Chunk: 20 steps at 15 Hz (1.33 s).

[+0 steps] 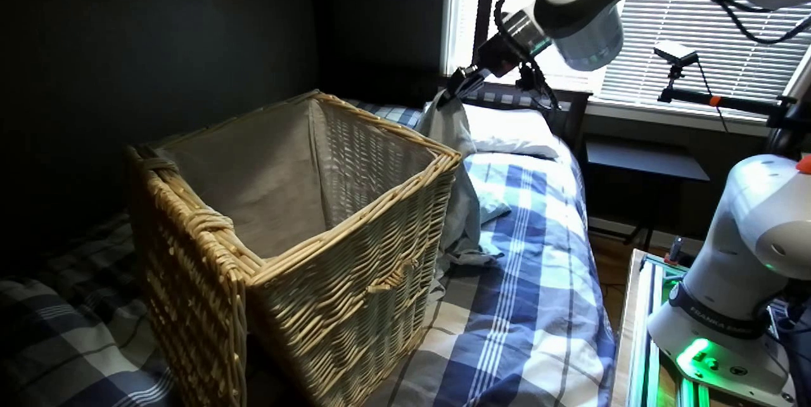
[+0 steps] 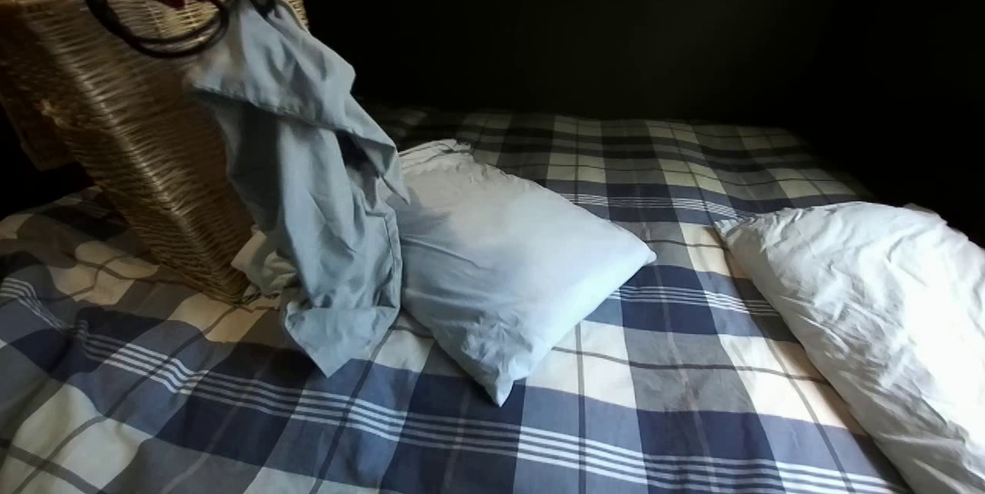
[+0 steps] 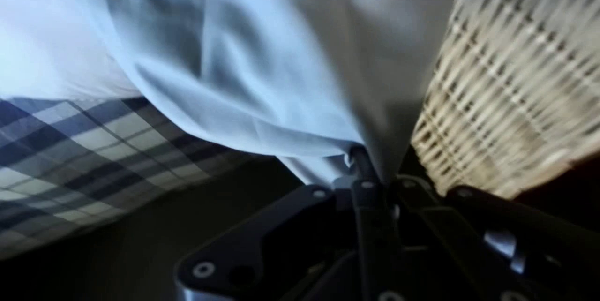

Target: Pick up the gray pillow case and put it in the brown basket

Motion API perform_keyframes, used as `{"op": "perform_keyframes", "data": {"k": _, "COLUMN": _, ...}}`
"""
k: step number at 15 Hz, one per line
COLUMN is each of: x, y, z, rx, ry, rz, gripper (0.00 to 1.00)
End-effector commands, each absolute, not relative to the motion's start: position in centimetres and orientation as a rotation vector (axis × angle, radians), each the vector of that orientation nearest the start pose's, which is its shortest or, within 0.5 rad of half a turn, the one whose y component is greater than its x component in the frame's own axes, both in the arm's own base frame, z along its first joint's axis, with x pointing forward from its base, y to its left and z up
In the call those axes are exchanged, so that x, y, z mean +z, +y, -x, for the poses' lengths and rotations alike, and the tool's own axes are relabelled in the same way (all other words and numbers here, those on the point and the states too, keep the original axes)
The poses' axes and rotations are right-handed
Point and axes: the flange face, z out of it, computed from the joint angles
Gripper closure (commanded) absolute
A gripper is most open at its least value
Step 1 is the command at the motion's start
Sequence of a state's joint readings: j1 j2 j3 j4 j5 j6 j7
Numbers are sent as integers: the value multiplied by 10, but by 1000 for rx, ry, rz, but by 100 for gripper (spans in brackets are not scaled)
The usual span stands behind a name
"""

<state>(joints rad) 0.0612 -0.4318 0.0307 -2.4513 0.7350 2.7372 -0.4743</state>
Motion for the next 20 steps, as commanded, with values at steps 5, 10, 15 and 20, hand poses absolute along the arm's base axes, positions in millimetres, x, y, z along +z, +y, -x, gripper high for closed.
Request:
{"op": "perform_keyframes", "data": {"k": 5, "x": 582, "y": 36, "z": -430, "rx": -1184, "ry": -114, "rz": 2456, "gripper": 99}}
{"op": "perform_keyframes", "data": {"k": 10, "x": 587, "y": 37, "z": -432, "rx": -1190, "ry": -135, "rz": 2447, "gripper": 100}}
{"op": "perform_keyframes", "data": {"k": 15, "x": 675, "y": 74, "z": -422, "rx": -1364, "ry": -365, "rz": 2338, "gripper": 100}}
{"op": "perform_keyframes", "data": {"k": 20, "x": 757, "y": 130, "z": -406, "rx": -1522, "ry": -602, "rz": 2156, "gripper": 100}}
